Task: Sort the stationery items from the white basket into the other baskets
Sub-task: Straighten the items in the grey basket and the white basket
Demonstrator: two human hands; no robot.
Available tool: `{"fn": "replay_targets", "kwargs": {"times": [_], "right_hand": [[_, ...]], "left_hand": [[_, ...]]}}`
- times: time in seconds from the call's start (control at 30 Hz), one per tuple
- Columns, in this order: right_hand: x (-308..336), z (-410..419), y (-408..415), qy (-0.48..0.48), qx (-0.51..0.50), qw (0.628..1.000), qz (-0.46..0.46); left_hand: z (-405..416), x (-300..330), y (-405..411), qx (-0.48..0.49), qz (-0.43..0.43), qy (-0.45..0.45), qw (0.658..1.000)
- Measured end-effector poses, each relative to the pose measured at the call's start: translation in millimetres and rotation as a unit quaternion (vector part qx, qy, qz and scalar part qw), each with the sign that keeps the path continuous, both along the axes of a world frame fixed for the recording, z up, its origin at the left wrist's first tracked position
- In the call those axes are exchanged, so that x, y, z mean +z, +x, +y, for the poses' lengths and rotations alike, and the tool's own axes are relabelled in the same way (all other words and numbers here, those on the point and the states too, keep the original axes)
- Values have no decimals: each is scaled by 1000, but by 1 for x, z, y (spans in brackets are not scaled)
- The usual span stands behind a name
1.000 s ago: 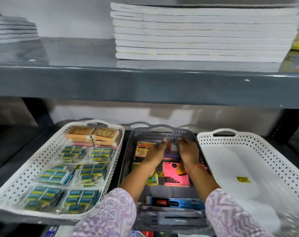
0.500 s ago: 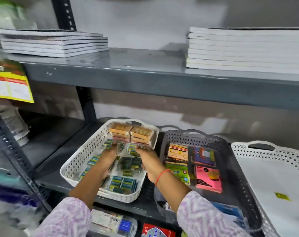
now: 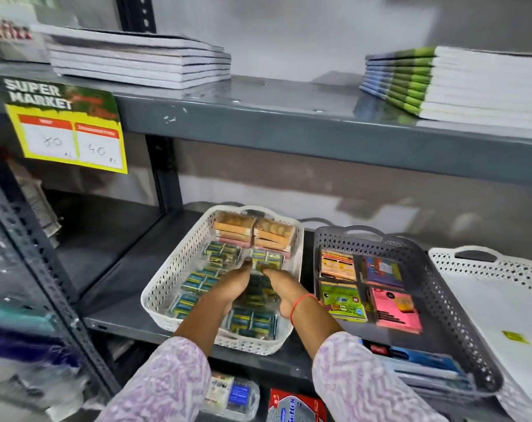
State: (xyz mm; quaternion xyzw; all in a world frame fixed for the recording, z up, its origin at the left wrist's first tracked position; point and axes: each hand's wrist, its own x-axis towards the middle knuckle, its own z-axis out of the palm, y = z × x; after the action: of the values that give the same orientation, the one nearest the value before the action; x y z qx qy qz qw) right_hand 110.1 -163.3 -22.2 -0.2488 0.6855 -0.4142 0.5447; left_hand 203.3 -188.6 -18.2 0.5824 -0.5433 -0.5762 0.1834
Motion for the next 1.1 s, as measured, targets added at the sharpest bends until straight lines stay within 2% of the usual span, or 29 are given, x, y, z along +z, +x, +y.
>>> {"fn": "replay_targets", "kwargs": {"times": [0.2, 0.4, 0.47, 0.53, 0.6, 0.67, 0.73, 0.83, 0.97, 1.1], "right_hand": [[-12, -7, 11, -4, -33, 999, -12], [-14, -8, 9, 15, -20, 999, 34], [-17, -15, 7, 1, -16, 995, 94], [-18, -21, 7, -44, -23, 986, 162], [-14, -26, 3, -77, -40, 978, 191], [-9, -35, -2, -118, -45, 972, 196], [-2, -42, -7, -146, -56, 968, 195], [-1, -51, -22, -162, -58, 960, 220], [-2, -57, -35, -134, -65, 970, 194], [-7, -69, -39, -116, -68, 970, 202]], "left_hand": [[-8, -5, -4, -43, -3, 3, 999], [-13, -7, 2, -86, -49, -3, 995], [-19, -6, 0, -84, -80, -50, 992], [-29, -2, -7, -67, -106, -138, 982], [-41, 5, -15, -23, -88, -188, 978], [-54, 12, -22, 0, -28, -200, 979], [-57, 21, -27, 3, 64, -196, 979], [-62, 25, -37, -9, 133, -168, 977], [-69, 23, -43, -18, 163, -144, 976], [-88, 7, -54, 33, 134, -137, 981]]}}
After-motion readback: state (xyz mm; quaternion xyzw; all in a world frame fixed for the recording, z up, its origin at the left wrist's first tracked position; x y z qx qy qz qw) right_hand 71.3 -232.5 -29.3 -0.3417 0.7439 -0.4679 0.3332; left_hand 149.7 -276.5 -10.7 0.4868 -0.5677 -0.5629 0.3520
